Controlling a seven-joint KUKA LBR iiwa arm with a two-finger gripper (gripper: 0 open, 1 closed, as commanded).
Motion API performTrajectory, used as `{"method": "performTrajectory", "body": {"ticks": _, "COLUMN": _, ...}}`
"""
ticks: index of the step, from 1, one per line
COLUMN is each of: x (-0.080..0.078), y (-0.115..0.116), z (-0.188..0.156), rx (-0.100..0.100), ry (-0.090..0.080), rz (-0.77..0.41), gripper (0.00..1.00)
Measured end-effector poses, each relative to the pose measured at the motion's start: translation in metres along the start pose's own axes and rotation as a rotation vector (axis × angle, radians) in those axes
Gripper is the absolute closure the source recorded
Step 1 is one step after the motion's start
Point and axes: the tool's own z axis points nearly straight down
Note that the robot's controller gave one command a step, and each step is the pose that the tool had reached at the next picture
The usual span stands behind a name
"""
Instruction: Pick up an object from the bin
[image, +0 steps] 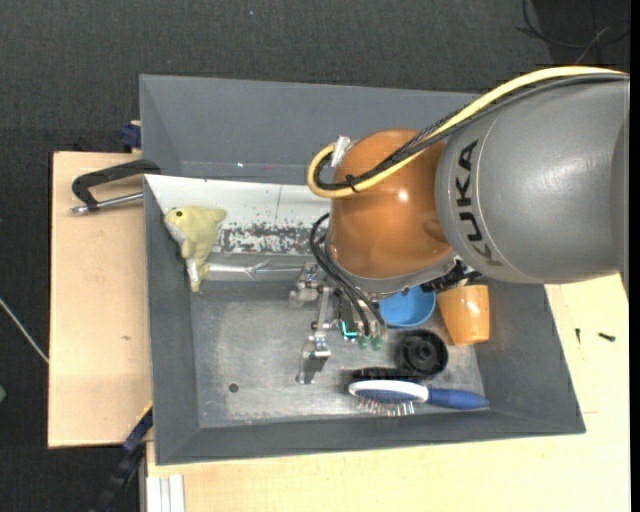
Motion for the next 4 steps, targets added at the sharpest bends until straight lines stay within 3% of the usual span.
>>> {"method": "performTrajectory", "body": {"ticks": 1, "x": -0.015, "y": -0.089, "z": 0.018, "rx": 0.005, "ry": 0.001, "rz": 0.028, "gripper": 0.00}}
{"method": "performTrajectory", "body": {"ticks": 2, "x": -0.014, "y": -0.145, "z": 0.050, "rx": 0.004, "ry": 0.003, "rz": 0.051, "gripper": 0.00}}
{"method": "performTrajectory", "body": {"ticks": 3, "x": -0.015, "y": -0.201, "z": 0.111, "rx": -0.006, "ry": -0.039, "rz": 0.115, "gripper": 0.00}}
{"method": "performTrajectory", "body": {"ticks": 4, "x": -0.049, "y": -0.227, "z": -0.064, "rx": 0.002, "ry": -0.017, "rz": 0.208, "gripper": 0.00}}
